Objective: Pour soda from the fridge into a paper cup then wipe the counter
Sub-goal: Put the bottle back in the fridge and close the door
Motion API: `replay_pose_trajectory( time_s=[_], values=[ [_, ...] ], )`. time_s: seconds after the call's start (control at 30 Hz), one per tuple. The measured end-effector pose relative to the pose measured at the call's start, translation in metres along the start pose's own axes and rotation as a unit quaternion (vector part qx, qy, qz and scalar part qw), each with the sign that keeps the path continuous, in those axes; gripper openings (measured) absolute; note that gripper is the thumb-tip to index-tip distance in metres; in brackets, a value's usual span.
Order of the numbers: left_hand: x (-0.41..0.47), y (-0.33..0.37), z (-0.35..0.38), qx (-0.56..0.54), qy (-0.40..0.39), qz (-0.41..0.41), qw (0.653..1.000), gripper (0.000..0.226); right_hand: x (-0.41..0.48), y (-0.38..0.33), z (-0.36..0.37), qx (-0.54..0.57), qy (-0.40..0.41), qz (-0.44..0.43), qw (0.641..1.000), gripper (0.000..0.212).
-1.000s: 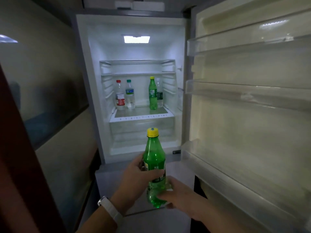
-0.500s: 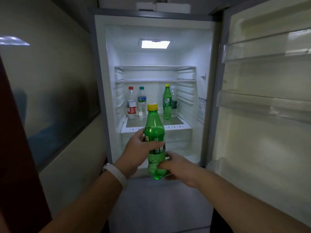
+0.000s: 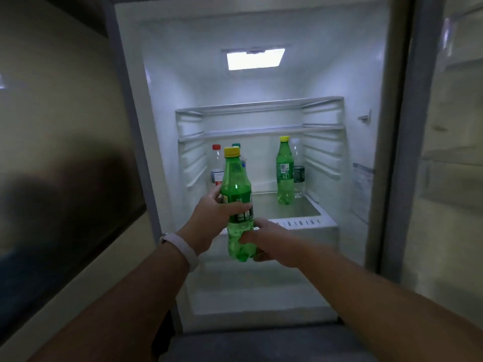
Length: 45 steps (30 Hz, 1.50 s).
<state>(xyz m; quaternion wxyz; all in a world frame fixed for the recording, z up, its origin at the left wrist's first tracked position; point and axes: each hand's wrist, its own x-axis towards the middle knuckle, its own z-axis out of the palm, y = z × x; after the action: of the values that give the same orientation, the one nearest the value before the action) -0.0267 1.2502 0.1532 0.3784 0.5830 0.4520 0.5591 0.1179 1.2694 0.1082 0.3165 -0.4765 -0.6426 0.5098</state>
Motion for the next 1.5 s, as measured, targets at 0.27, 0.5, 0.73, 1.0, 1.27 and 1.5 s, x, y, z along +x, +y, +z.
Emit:
replay_pose_trajectory(
  time_s=[0.27,0.5,0.73,1.0,1.27,1.5],
  values=[
    [0.064,-0.012,-0.007,-0.009,0.035,0.003,0.999,0.027,0.079,-0.009,-0.021,0.006,-0.004,-0.011,1.000,0.014],
    [0.104,-0.033,-0.011,-0.043,0.060,0.006,0.997,0.049,0.126,-0.013,-0.030,0.004,-0.019,-0.023,1.000,0.031],
    [0.136,-0.050,0.005,-0.044,0.104,0.041,0.993,0.041,0.164,-0.011,-0.040,0.005,-0.012,-0.036,0.999,0.029],
    [0.162,-0.063,0.015,-0.019,0.108,0.045,0.993,0.038,0.190,-0.004,-0.054,0.013,-0.018,-0.021,1.000,0.034],
    [0.174,-0.074,0.017,-0.028,0.079,0.041,0.996,0.040,0.201,0.000,-0.062,0.011,-0.014,0.007,1.000,0.041],
    [0.185,-0.077,0.018,-0.006,0.074,0.029,0.997,0.034,0.200,0.005,-0.061,0.004,0.014,0.012,1.000,0.037]
  ],
)
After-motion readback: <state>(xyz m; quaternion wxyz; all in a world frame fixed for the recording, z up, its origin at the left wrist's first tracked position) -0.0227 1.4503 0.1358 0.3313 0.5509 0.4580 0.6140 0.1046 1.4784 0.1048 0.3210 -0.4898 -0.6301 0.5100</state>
